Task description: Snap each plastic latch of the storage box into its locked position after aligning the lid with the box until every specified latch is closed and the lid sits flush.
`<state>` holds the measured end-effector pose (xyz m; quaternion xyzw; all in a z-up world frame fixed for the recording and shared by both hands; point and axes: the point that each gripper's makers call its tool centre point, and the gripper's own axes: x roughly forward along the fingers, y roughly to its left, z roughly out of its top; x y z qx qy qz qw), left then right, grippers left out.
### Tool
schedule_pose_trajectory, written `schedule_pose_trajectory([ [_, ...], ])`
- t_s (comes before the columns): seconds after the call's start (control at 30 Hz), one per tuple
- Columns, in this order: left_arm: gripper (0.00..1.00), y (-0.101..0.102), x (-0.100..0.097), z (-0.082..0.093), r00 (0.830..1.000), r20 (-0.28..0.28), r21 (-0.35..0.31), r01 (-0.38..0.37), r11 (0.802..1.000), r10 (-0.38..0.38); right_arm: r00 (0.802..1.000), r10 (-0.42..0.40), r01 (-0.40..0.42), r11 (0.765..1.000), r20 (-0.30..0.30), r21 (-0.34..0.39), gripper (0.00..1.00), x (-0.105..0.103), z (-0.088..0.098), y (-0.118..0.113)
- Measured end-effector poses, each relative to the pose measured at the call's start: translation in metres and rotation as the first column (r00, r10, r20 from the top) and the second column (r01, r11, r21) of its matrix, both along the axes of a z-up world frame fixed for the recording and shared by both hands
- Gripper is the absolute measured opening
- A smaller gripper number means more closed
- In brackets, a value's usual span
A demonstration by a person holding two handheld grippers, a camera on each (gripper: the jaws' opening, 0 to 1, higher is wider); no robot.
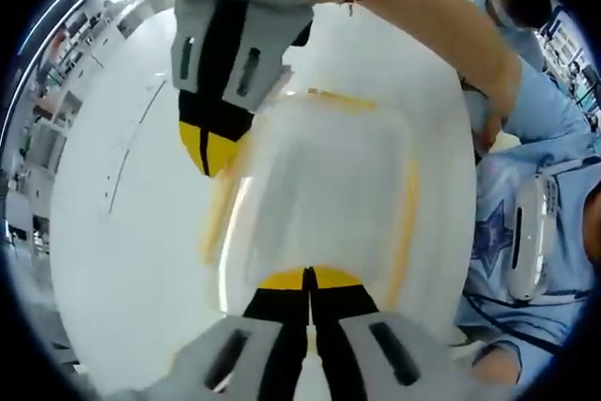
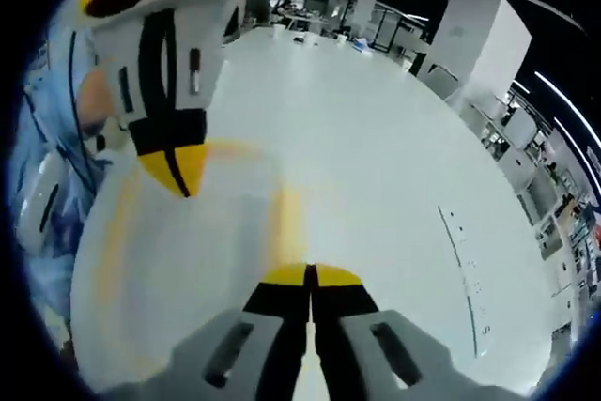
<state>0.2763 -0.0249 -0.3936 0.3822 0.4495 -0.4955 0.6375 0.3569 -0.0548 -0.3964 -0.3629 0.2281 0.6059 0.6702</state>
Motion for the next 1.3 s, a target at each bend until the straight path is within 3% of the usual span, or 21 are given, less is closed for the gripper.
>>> schedule_pose_trajectory([
  [0.2,0.00,0.000,0.001,0.000,1.000,0.030,0.020,0.002,1.000,-0.002,0.992,0.126,-0.126,0.992,0.000,0.017,0.00,0.004,-0.006,0.006],
  [0.57,0.00,0.003,0.002,-0.001,1.000,0.016,-0.026,-0.007,1.000,0.007,0.965,0.224,-0.220,0.975,-0.134,0.042,0.00,0.011,-0.018,0.007],
  [0.8,0.00,0.003,0.001,0.000,1.000,0.013,-0.057,0.005,0.998,-0.004,0.946,0.246,-0.230,0.968,-0.212,0.098,0.00,0.009,-0.018,0.006],
  [0.83,0.00,0.001,-0.001,0.001,0.996,0.055,-0.079,0.069,0.994,-0.065,0.944,0.248,-0.231,0.968,-0.217,0.101,0.00,0.008,-0.018,0.006],
  [1.0,0.00,0.000,-0.003,0.003,0.993,0.089,-0.106,0.091,0.990,-0.082,0.939,0.249,-0.229,0.967,-0.238,0.109,0.00,0.008,-0.019,0.007],
  [1.03,0.00,0.001,-0.003,0.005,0.991,0.107,-0.168,0.100,0.981,-0.083,0.938,0.247,-0.226,0.968,-0.243,0.113,0.00,0.005,-0.021,0.009],
  [1.17,0.00,0.000,-0.004,0.006,0.989,0.113,-0.213,0.114,0.970,-0.092,0.939,0.236,-0.214,0.971,-0.251,0.110,0.00,0.003,-0.026,0.013],
  [1.3,0.00,-0.002,-0.005,0.008,0.984,0.137,-0.285,0.149,0.947,-0.114,0.947,0.189,-0.159,0.978,-0.259,0.131,0.00,0.003,-0.028,0.016],
])
